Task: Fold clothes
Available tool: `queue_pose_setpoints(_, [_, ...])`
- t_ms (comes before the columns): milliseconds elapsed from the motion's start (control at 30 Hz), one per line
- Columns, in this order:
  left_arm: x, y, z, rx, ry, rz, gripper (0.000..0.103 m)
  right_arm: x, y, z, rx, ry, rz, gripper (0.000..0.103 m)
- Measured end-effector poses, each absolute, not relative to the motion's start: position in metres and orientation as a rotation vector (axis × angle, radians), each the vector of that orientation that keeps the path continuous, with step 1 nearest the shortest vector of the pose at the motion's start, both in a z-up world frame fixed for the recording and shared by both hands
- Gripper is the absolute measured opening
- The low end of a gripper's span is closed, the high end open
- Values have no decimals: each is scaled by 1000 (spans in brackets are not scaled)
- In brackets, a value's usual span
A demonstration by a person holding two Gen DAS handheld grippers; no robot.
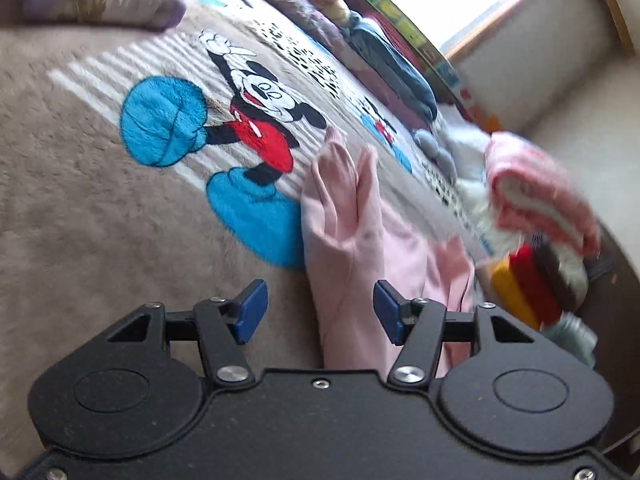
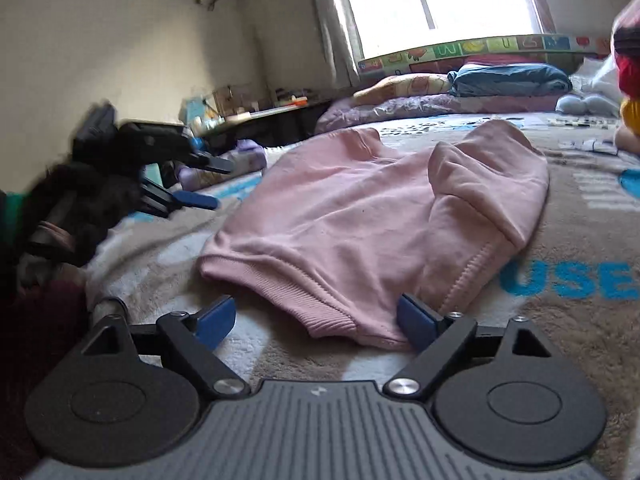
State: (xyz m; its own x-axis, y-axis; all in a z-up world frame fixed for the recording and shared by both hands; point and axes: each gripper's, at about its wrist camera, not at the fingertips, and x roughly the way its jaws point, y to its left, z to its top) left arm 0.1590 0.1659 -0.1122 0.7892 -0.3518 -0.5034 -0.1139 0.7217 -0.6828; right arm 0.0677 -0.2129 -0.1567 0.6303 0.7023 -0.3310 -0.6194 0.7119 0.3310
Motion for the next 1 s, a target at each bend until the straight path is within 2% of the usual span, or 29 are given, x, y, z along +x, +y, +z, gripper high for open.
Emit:
queue_pose_setpoints(200, [196, 148, -117, -779, 662, -143, 58, 72, -223, -160, 277, 453, 801, 88])
queue_pose_setpoints(233, [198, 139, -111, -718, 649, -140, 50, 71, -225, -161, 286, 451, 804, 88])
queue_pose_setpoints(267, [200, 130, -105, -658, 635, -138, 47, 71, -226, -161, 295, 450, 808, 88])
queue_pose_setpoints(433, [204, 56, -88, -257, 611, -176, 36, 70, -231, -163, 329, 445, 822, 88])
queue_pose_setpoints(700, [206, -53, -104, 316, 655, -295, 37, 71, -231, -163, 337, 446, 834, 90])
queue_pose_setpoints(767, [203, -52, -103, 329, 670, -337, 43, 72, -230, -163, 339, 448, 836, 90])
queue_pose_setpoints(1000, [200, -18, -69, 170, 660, -390, 43, 72, -230, -163, 348, 447, 843, 92])
